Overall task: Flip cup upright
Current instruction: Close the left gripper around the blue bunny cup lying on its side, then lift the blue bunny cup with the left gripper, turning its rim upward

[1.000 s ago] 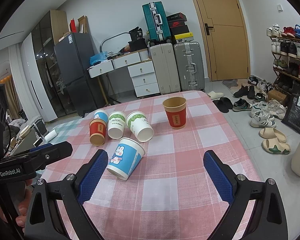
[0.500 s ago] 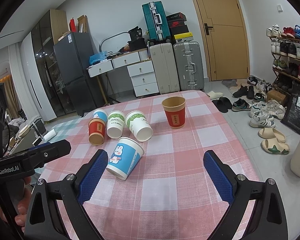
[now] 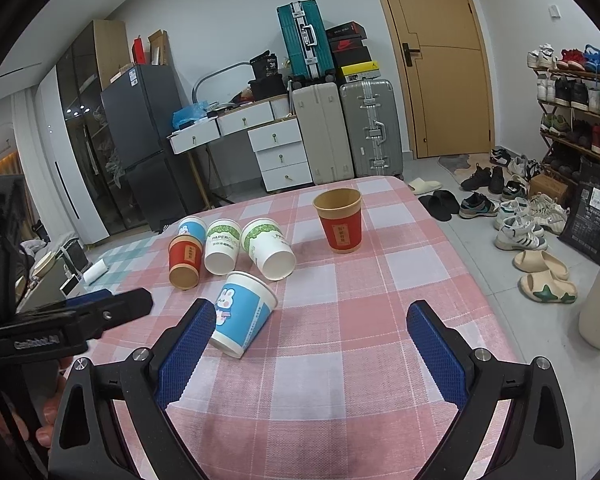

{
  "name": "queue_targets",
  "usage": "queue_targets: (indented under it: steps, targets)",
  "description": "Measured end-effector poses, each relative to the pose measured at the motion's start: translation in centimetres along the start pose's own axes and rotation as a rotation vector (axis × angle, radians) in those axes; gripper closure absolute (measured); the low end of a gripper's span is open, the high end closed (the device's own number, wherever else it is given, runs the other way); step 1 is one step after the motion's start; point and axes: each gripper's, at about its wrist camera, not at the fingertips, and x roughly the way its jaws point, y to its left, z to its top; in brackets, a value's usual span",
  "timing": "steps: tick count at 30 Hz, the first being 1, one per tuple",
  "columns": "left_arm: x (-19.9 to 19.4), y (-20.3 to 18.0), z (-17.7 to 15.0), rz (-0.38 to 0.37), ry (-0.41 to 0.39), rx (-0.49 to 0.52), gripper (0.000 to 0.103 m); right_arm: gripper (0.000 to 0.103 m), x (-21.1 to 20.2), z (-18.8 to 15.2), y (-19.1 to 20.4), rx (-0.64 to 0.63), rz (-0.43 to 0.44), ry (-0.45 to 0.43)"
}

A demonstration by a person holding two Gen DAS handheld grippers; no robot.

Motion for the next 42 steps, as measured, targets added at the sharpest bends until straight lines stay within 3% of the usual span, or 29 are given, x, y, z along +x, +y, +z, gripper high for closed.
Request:
queue_targets:
  steps: [8, 12, 17, 18, 19, 20, 23, 28, 34, 39, 42]
  targets:
    - [8.2, 0.3, 2.1, -0.054, 0.193, 0.034, 0.001, 0.005, 2.0, -0.6, -2.0, 0.036, -0.014, 0.040]
    - [13.1, -0.3, 2.7, -0.024, 0.318, 0.073, 0.001, 0.005, 3.2, -0.7, -2.9, 0.054, -0.015, 0.059]
    - [17.5, -0.7, 3.3, -0.013, 0.410, 0.093, 0.003, 0.005, 4.3, -0.8, -3.7, 0.072, -0.015, 0.073]
    - [18.2, -0.7, 3.3, -0.016, 0.432, 0.091, 0.014, 0.005, 4.5, -0.8, -3.9, 0.075, -0.017, 0.074]
    - [18.9, -0.6, 3.3, -0.024, 0.461, 0.084, 0.038, 0.005, 4.6, -0.7, -4.0, 0.077, -0.017, 0.075]
    - [19.6, -0.4, 3.2, -0.034, 0.496, 0.073, 0.044, 0.005, 4.6, -0.7, -4.1, 0.078, -0.016, 0.075]
    - [19.9, 0.3, 3.6, -0.084, 0.516, 0.024, 0.045, 0.005, 4.5, -0.5, -4.0, 0.077, -0.013, 0.073]
    - [16.4, 0.9, 5.0, -0.126, 0.484, 0.011, 0.046, 0.005, 2.9, -0.3, -2.9, 0.068, -0.008, 0.047]
    - [8.1, 2.1, 6.3, -0.129, 0.451, 0.019, 0.045, 0.005, 0.8, -0.8, -0.5, 0.051, 0.026, 0.026]
    - [-1.1, 4.8, 5.1, -0.104, 0.424, 0.012, 0.045, 0.005, 0.0, -1.9, 2.3, 0.036, 0.083, 0.049]
    - [-4.3, 6.4, 2.9, -0.127, 0.437, -0.017, 0.045, 0.005, -0.4, -2.6, 3.9, 0.014, 0.113, 0.066]
